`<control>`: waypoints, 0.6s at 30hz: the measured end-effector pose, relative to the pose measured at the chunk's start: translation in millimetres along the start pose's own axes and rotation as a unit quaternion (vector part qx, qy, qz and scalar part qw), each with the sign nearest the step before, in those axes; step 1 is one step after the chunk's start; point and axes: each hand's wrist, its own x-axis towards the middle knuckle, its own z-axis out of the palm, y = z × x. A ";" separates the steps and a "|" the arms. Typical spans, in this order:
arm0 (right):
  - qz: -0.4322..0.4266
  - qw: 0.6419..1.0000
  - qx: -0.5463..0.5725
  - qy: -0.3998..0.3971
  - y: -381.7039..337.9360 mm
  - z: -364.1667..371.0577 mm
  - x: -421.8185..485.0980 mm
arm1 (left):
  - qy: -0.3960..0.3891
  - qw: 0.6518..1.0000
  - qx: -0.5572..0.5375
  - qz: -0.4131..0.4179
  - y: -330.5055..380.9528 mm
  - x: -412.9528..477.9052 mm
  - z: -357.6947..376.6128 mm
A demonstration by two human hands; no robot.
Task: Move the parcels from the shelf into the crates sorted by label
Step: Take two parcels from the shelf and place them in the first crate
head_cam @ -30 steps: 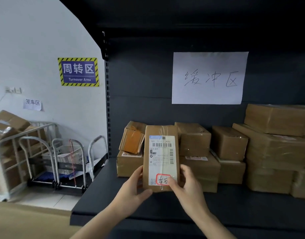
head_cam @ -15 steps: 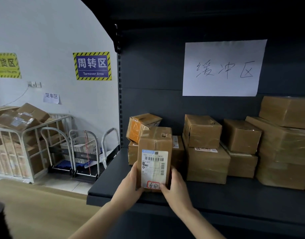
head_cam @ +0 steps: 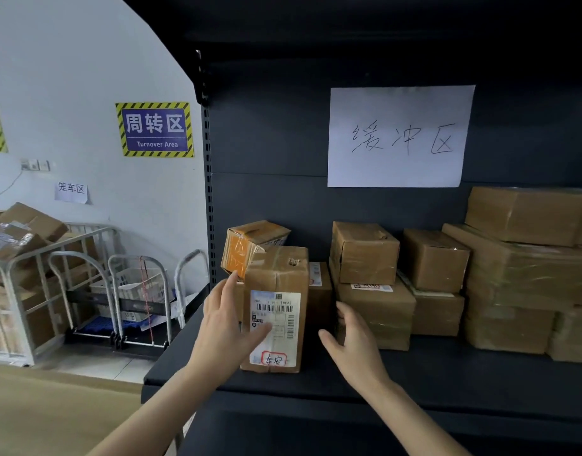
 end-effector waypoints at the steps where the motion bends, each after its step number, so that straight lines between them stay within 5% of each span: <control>1: -0.005 1.000 -0.003 0.006 -0.1 -5.3 1.0 | 0.001 1.000 0.010 0.013 5.9 3.8 -1.8; 9: 0.000 0.998 -0.028 0.057 6.8 -55.8 10.0 | 0.012 0.983 0.121 0.139 61.9 28.2 0.9; 18: 0.010 0.994 -0.039 0.099 16.5 -106.9 16.3 | -0.017 0.973 0.055 0.222 120.6 32.3 41.9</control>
